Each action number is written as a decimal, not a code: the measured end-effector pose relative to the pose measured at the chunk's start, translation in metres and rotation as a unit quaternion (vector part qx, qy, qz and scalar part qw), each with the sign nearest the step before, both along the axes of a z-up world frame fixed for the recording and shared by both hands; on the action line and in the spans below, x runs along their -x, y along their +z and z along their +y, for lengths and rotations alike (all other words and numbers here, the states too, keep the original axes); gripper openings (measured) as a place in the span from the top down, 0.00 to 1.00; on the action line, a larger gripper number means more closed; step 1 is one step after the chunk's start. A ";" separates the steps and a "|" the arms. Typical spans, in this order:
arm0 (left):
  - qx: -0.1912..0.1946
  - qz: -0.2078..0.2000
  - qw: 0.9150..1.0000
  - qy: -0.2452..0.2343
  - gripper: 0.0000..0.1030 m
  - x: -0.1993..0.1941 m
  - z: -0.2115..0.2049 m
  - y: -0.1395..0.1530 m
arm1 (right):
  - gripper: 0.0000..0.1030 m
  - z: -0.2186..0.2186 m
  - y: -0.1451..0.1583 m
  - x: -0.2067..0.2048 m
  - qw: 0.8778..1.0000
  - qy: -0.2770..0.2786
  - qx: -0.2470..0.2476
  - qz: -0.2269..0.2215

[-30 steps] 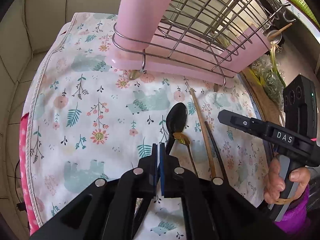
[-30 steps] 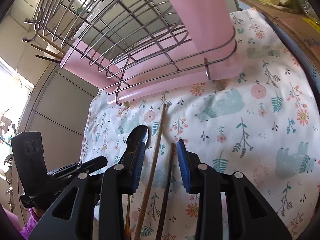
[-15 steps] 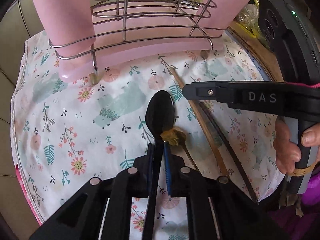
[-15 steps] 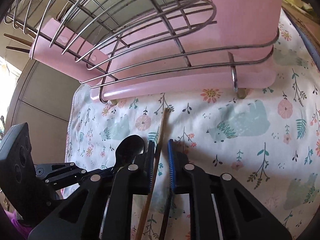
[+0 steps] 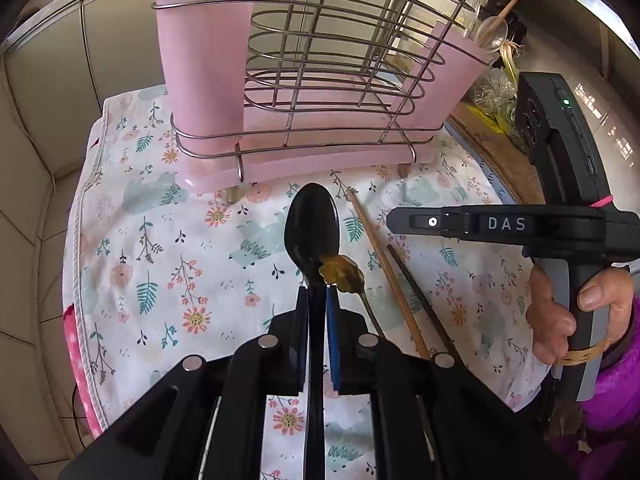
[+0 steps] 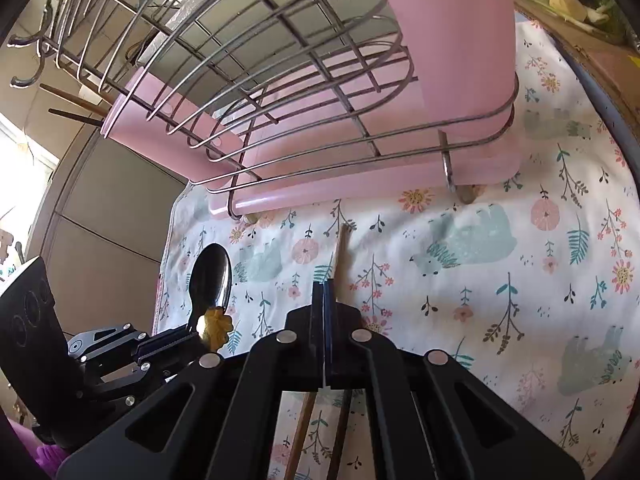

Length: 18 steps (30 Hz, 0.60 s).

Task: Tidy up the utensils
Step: 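Lift the black spoon and chopstick up over the pink cup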

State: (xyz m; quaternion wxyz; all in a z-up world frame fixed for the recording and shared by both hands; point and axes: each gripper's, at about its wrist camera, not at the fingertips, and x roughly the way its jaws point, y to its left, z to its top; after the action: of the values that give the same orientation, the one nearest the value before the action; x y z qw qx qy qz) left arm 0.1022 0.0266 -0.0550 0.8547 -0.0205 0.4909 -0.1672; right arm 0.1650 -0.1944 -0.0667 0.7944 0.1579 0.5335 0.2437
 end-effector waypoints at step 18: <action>0.056 -0.071 0.995 0.047 0.93 0.017 0.022 0.015 | 0.98 0.030 -0.011 -0.019 0.997 -0.011 0.070 0.024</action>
State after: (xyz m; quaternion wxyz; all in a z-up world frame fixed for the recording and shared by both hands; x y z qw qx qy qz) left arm 0.0848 0.0483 -0.0396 0.8920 -0.0793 0.4170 -0.1554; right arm 0.1836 -0.1645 -0.0773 0.7934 0.1132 0.5660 0.1931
